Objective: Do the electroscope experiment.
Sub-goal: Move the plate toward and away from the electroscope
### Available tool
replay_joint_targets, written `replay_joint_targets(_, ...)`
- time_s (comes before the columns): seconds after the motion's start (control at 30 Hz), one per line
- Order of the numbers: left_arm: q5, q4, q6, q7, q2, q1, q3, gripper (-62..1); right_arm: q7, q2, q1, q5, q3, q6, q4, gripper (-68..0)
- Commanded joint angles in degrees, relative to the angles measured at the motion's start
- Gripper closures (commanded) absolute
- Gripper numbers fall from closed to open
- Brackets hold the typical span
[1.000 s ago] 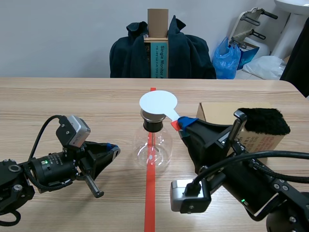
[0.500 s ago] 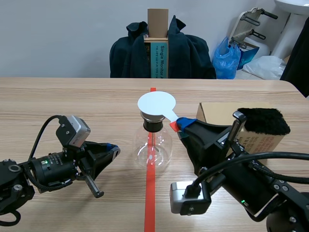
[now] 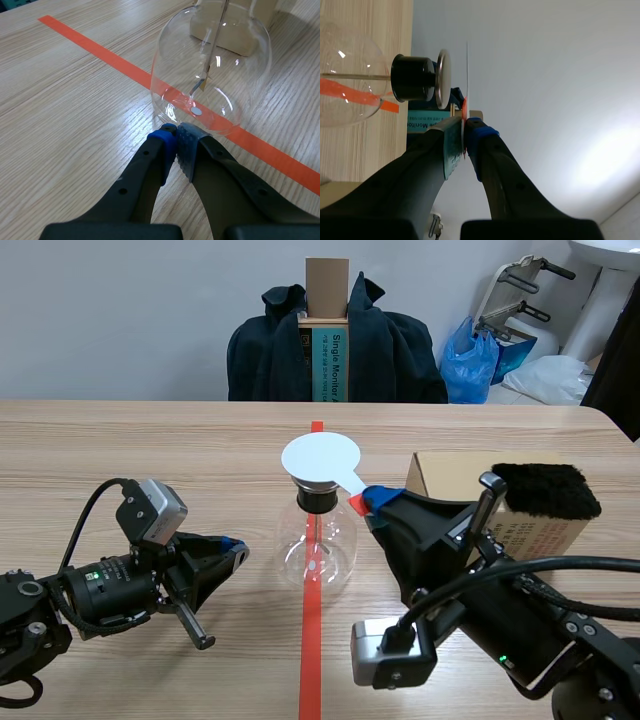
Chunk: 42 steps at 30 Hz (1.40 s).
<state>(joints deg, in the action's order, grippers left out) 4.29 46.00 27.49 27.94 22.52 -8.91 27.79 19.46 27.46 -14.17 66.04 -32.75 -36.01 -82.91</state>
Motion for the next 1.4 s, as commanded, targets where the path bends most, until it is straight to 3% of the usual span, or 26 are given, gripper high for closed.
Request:
replay_joint_targets(0.0,0.4,1.3,0.1,1.0,-0.3,-0.5,-0.2,-3.0,-1.4,0.8,0.8,-0.3,0.5,-0.6,-0.7,-0.8)
replay_joint_targets(0.5,0.4,1.3,0.1,1.0,-0.3,-0.5,-0.2,-3.0,-18.2,0.8,0.8,-0.3,0.5,-0.6,-0.7,-0.8)
replay_joint_targets(0.67,0.4,1.3,0.1,1.0,-0.3,-0.5,-0.2,-3.0,-21.1,0.8,0.8,-1.4,0.5,-0.6,-0.7,-0.8)
replay_joint_targets(0.87,0.4,1.3,0.1,1.0,-0.3,-0.5,-0.2,-3.0,-20.4,0.8,0.8,-1.3,0.5,-0.6,-0.7,-0.8)
replay_joint_targets(1.37,0.4,1.3,0.1,1.0,-0.3,-0.5,-0.2,-3.0,-8.6,-1.2,0.8,-1.3,0.5,-0.4,-0.7,-0.8)
